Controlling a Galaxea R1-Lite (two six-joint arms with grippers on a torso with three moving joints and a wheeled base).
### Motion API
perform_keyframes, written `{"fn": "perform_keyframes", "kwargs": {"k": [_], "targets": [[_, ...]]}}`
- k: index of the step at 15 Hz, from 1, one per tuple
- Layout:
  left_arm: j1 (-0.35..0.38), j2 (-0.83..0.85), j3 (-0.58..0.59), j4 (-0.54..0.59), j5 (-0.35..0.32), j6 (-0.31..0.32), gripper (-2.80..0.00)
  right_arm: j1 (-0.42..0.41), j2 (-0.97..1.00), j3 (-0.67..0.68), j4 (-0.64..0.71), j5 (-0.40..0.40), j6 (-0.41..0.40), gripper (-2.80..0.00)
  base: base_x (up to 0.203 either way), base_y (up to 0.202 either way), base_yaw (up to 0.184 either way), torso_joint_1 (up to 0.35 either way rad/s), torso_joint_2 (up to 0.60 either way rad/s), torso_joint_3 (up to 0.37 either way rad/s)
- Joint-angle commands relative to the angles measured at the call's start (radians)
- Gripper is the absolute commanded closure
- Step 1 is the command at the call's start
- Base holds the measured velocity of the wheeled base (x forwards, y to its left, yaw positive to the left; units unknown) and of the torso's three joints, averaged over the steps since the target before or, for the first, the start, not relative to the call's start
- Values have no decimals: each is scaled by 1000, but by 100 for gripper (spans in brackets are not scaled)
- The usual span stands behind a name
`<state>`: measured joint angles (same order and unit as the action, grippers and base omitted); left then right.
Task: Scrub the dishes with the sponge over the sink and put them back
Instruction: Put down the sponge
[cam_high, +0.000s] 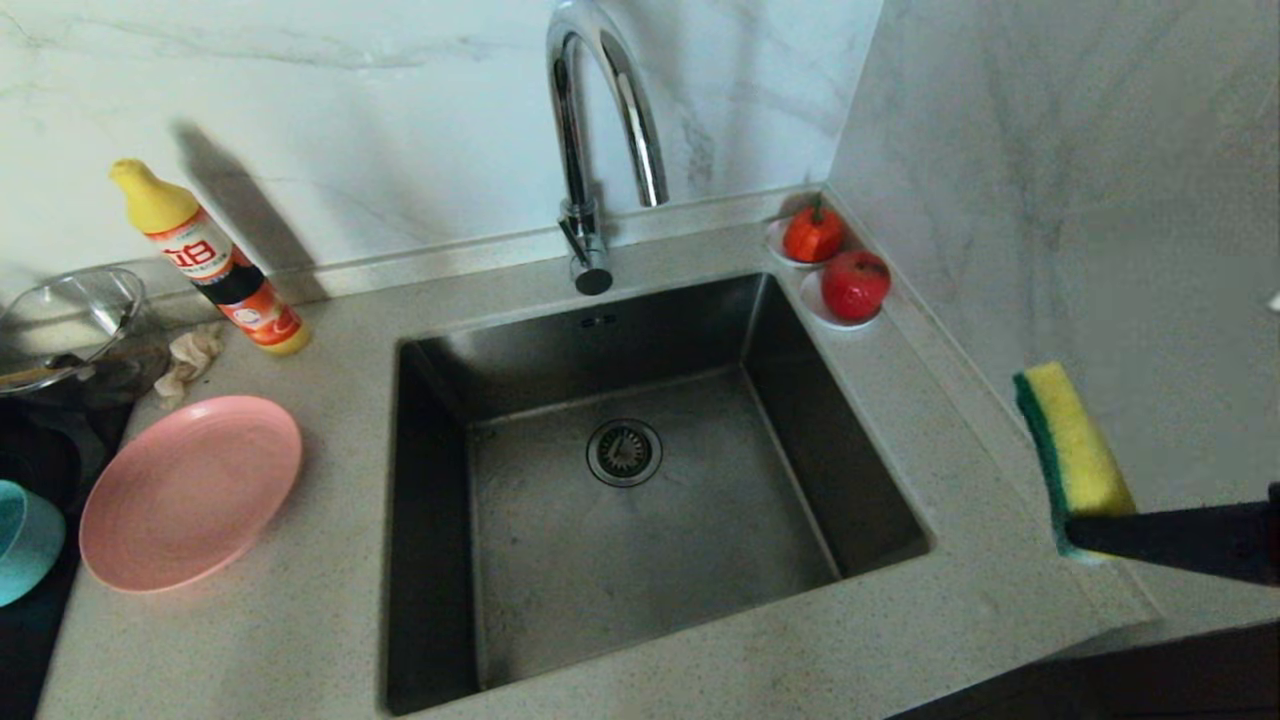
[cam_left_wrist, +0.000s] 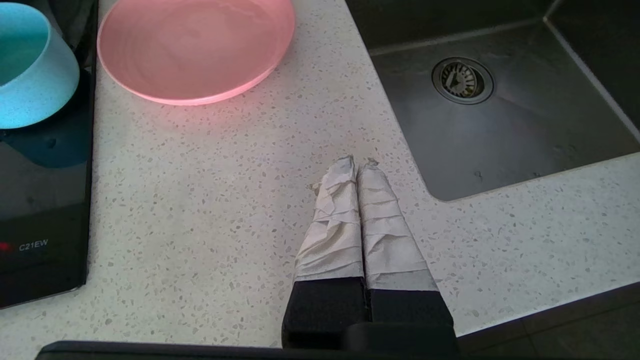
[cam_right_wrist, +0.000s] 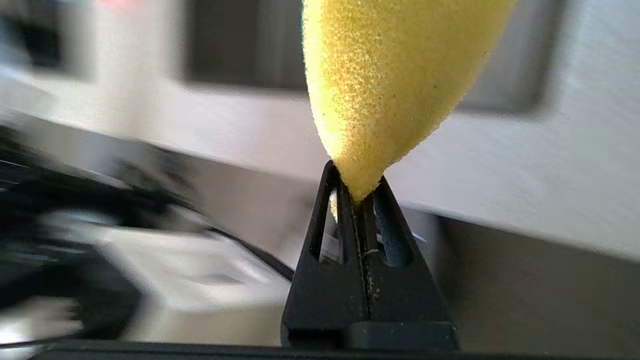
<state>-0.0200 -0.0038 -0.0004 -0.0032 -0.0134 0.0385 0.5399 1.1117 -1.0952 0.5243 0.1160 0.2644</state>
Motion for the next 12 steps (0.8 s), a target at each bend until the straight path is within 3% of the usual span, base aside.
{"fn": "perform_keyframes", "kwargs": {"k": [1,3,6,12], "targets": [[0,-1,0,0,0,1,0,100,5,29,78,-248,-117,0,0,0,0,0,0,0],[0,-1,0,0,1,1,0,135,3,85,100,-356,-215,0,0,0,0,0,0,0],[0,-1,0,0,1,0,0,139,6,187,85,-452,-312,0,0,0,0,0,0,0],[0,-1,0,0,1,1,0,135,86,255,45,-601,-309,0,0,0,0,0,0,0]]}}
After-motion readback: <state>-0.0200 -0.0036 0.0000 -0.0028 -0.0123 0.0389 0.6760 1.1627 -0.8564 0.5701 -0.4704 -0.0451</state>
